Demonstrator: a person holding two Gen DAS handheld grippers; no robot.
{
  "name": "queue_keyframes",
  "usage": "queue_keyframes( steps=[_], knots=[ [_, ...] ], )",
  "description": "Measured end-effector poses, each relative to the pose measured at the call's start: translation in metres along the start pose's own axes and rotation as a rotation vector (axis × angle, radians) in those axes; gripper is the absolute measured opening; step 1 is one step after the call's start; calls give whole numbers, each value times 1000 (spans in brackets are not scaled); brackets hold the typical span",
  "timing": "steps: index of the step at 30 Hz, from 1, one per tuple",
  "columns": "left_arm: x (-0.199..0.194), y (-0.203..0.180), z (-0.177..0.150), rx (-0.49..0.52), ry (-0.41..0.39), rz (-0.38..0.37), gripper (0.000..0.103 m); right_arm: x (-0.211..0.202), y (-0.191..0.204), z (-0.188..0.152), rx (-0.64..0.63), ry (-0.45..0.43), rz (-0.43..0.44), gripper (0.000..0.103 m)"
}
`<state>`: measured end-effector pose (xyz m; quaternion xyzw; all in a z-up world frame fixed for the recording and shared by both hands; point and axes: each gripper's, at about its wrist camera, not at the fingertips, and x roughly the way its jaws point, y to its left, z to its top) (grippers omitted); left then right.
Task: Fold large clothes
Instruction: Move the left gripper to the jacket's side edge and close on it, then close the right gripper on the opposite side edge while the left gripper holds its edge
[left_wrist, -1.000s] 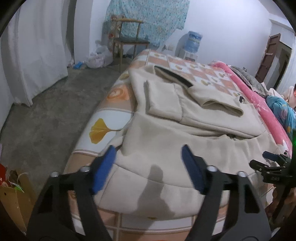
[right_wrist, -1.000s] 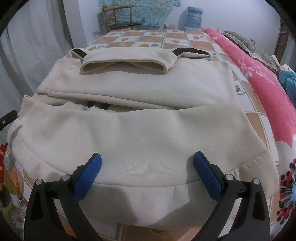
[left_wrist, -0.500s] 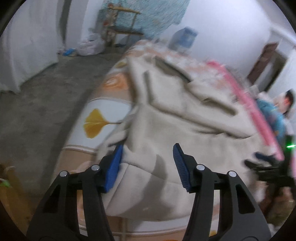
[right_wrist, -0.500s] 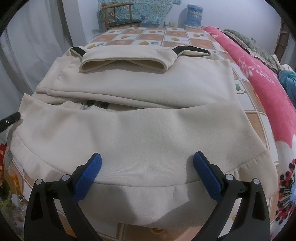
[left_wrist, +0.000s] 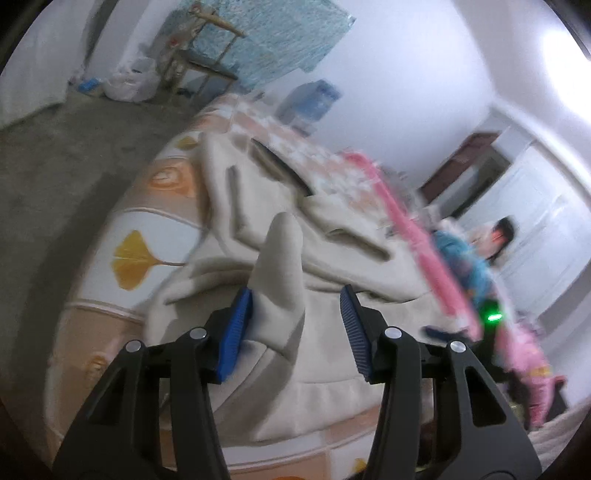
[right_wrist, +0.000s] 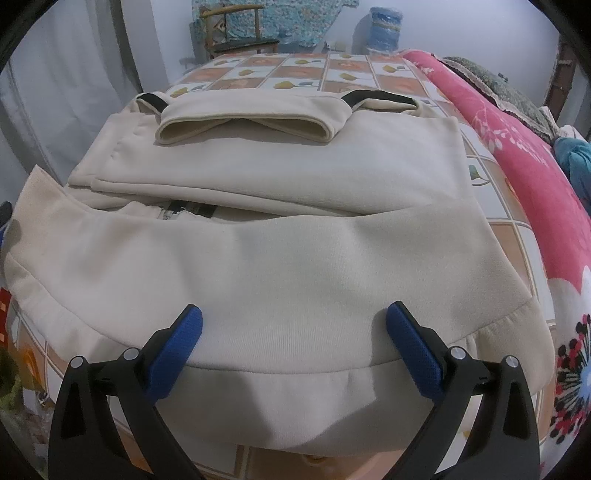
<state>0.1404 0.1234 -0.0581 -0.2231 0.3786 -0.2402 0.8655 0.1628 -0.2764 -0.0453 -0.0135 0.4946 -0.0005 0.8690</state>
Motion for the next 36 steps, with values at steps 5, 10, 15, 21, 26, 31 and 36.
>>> queue_keyframes(
  steps=[5, 10, 15, 21, 26, 31, 36],
  knots=[
    [23, -5, -4, 70, 87, 142, 46, 0, 0, 0, 4, 0, -5, 97],
    [6, -5, -2, 33, 11, -63, 47, 0, -1, 0, 6, -3, -6, 97],
    [29, -5, -7, 91, 101, 176, 41, 0, 0, 0, 7, -5, -8, 97],
    [38, -38, -15, 267, 107, 422, 32, 1, 0, 0, -1, -5, -2, 97],
    [42, -53, -20, 332, 103, 561, 29, -13, -22, 3, 39, 22, 118, 96],
    [43, -58, -21, 355, 104, 622, 30, -54, -73, -2, 107, -89, 143, 96],
    [44, -61, -23, 375, 103, 651, 30, -68, -119, 1, 143, -125, 88, 90]
  ],
)
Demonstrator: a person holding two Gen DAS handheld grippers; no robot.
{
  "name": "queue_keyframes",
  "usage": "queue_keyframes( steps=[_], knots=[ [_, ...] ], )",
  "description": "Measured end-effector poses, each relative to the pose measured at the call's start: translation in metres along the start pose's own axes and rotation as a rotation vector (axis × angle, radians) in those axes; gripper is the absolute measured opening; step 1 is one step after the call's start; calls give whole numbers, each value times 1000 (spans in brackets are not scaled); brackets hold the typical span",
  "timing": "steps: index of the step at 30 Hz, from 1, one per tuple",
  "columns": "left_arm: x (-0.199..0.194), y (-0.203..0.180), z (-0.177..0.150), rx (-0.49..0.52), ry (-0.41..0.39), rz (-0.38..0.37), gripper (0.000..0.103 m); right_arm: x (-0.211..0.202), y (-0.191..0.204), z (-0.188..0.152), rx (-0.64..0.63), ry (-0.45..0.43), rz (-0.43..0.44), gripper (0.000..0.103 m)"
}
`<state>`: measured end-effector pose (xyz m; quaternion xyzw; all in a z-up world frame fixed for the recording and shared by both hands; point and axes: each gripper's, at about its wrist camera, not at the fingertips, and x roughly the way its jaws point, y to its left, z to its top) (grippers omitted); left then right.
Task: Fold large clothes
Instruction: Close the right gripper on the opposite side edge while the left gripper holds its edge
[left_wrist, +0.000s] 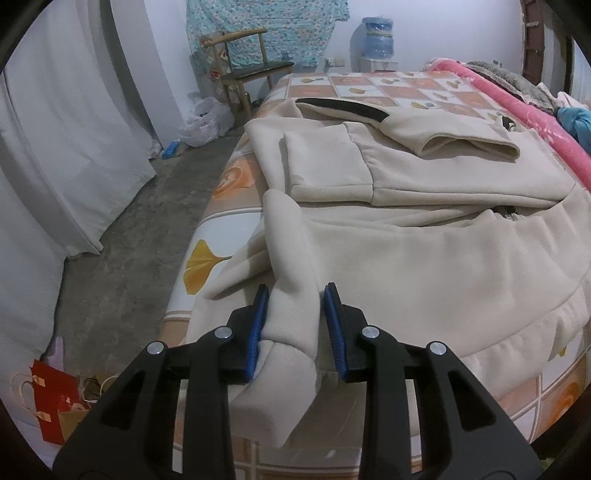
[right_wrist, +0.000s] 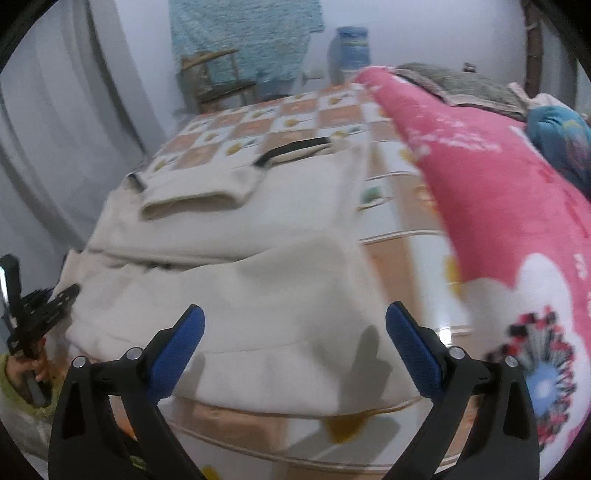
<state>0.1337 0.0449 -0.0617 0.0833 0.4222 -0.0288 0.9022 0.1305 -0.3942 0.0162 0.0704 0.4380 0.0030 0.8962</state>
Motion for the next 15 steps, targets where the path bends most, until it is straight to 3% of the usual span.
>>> queue_keyframes(
  steps=[7, 13, 15],
  knots=[
    [1, -5, 0, 19, 0, 25, 30, 29, -18, 14, 51, 37, 48, 66],
    [1, -5, 0, 20, 1, 27, 30, 49, -19, 14, 36, 85, 22, 47],
    [1, -6, 0, 20, 1, 26, 30, 44, -19, 11, 34, 95, 30, 45]
  ],
)
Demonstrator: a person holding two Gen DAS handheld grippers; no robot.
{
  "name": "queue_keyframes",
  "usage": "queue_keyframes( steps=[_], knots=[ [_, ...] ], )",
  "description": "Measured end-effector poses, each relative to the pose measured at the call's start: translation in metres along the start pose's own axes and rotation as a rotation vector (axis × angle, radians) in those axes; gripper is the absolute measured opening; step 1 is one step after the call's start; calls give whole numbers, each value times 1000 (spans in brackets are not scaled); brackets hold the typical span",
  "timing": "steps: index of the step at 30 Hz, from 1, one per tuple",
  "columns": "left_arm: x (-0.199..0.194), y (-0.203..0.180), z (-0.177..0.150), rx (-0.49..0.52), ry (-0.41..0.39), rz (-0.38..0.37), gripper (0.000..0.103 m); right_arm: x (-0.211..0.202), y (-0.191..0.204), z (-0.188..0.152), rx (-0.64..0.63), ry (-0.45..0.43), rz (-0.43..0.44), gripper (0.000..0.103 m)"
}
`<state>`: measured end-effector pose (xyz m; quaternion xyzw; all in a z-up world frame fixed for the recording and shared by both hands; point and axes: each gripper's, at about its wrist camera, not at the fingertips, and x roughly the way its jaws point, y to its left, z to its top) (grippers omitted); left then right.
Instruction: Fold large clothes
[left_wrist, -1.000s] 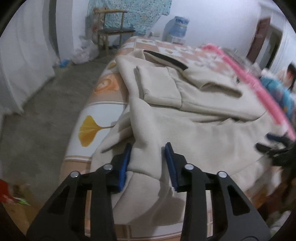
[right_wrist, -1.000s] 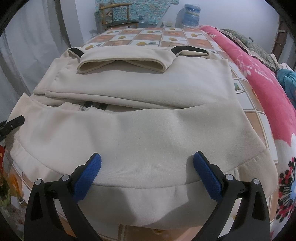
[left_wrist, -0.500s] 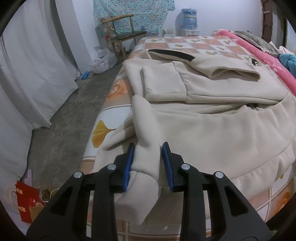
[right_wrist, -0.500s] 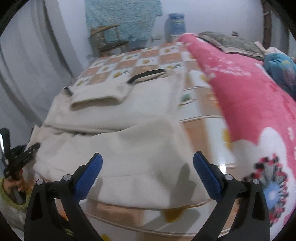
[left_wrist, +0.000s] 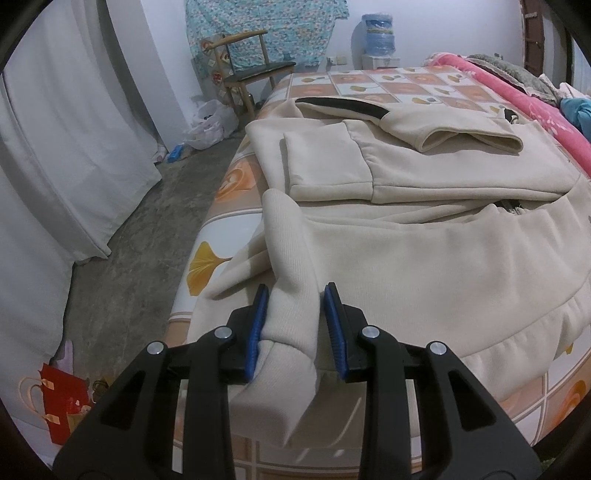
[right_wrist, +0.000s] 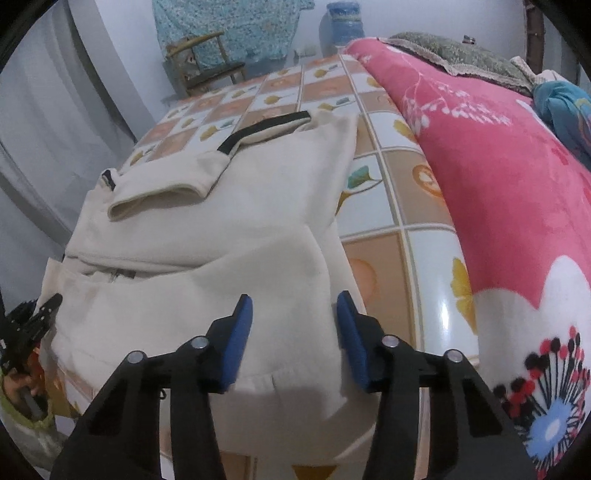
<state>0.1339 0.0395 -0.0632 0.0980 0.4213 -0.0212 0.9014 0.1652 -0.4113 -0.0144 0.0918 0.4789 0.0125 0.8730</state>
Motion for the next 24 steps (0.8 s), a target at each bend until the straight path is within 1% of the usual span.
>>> queue_keyframes(
  steps=[5, 9, 11, 12, 17, 24],
  knots=[
    [1, 0, 0, 1, 0, 3, 30, -13, 0, -5, -27, 8, 15, 44],
    [3, 1, 0, -2, 2, 2, 30, 0, -8, -1, -5, 41, 6, 44],
    [3, 0, 0, -3, 4, 2, 30, 6, -8, 1, 0, 53, 8, 39],
    [3, 0, 0, -2, 4, 3, 30, 9, -7, 1, -6, 59, -3, 38],
    [4, -1, 1, 1, 10, 12, 30, 5, 10, 0, -96, 52, -92, 24],
    [2, -4, 1, 12, 9, 28, 30, 5, 18, -3, -154, 44, -170, 23]
  ],
)
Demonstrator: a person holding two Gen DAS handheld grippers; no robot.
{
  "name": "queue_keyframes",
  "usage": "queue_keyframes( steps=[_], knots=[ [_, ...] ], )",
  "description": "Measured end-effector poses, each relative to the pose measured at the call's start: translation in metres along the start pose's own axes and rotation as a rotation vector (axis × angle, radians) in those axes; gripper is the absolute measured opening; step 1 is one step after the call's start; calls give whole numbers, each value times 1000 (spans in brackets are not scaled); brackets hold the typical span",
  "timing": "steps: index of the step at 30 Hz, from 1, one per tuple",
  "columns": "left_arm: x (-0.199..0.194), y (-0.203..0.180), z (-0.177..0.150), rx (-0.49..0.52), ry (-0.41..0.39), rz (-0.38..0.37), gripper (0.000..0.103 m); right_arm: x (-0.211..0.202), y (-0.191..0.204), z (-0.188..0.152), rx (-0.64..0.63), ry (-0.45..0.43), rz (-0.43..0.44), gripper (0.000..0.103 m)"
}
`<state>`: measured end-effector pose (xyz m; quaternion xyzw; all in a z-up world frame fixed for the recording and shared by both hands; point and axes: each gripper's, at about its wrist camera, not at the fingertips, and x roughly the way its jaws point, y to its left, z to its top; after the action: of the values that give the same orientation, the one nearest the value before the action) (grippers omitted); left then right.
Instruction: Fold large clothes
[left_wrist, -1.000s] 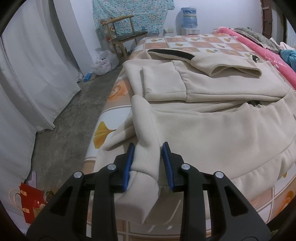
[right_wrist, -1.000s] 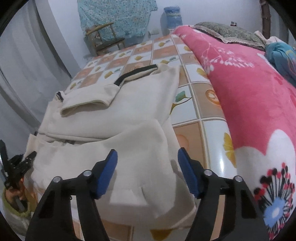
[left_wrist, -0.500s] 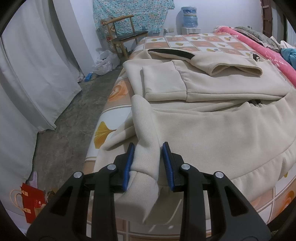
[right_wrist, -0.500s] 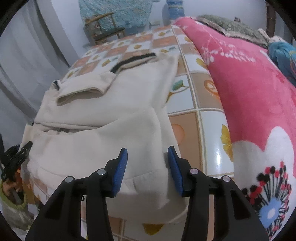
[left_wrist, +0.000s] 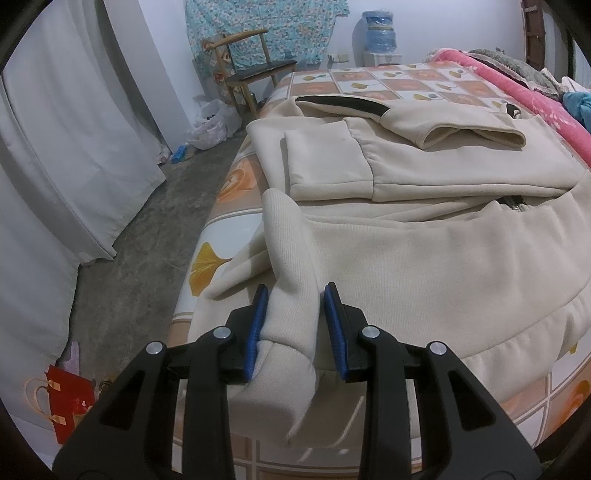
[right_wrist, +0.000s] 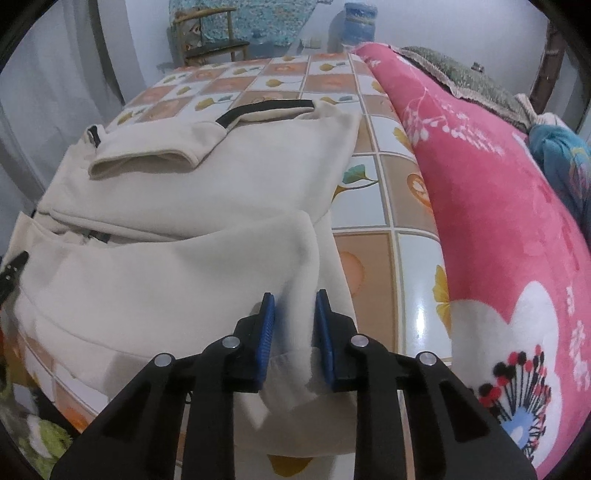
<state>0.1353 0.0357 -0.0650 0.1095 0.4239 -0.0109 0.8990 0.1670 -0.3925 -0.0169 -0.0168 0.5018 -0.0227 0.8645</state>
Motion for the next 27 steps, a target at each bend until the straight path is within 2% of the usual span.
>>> queue_keyframes(
  steps=[6, 27],
  knots=[
    [0, 0, 0, 0, 3, 0, 30, 1, 5, 0, -25, -4, -38, 23],
    [0, 0, 0, 3, 3, 0, 30, 3, 7, 1, -28, 0, -55, 23]
  ],
)
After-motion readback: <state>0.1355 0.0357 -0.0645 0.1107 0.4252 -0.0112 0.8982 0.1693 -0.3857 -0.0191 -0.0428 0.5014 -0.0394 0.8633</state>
